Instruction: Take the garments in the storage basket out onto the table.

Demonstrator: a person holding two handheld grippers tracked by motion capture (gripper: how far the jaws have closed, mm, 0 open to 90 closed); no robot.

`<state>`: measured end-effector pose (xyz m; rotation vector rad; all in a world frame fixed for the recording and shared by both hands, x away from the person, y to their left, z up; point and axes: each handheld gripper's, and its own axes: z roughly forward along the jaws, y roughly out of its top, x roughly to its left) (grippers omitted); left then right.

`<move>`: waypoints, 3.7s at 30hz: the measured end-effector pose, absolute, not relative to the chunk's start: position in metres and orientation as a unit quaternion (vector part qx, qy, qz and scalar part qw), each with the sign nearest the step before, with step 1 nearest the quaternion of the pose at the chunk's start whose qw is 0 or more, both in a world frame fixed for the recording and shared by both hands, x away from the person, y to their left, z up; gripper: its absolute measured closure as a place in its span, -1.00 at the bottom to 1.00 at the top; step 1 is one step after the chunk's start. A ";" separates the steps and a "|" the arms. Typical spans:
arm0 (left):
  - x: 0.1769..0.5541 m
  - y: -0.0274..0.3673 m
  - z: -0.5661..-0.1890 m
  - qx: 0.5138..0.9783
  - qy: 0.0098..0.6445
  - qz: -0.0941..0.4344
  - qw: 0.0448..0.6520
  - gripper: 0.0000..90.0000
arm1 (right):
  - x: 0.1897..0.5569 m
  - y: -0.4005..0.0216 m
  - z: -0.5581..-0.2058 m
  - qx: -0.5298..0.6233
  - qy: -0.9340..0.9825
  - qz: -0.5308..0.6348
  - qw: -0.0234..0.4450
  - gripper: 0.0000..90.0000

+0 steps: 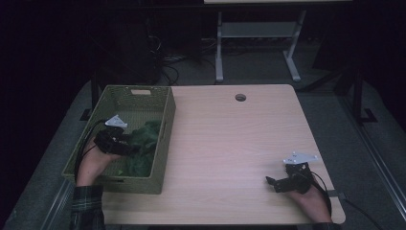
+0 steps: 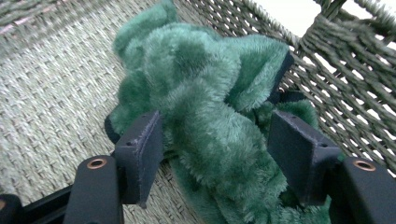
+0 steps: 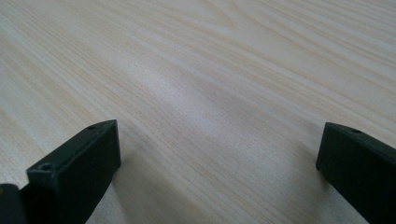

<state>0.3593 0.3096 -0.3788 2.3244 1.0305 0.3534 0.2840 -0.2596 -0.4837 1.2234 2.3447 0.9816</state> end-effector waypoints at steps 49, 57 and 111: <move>0.356 0.324 -0.319 0.826 0.387 0.087 0.401 0.84 | 0.284 -0.260 -0.484 0.428 0.820 0.344 0.160 -1.00; 0.357 0.324 -0.301 0.819 0.381 0.097 0.417 0.84 | 0.284 -0.260 -0.484 0.429 0.820 0.343 0.159 -1.00; 0.364 0.242 -0.221 0.810 0.290 0.116 0.497 0.84 | 0.284 -0.260 -0.484 0.429 0.820 0.343 0.160 -1.00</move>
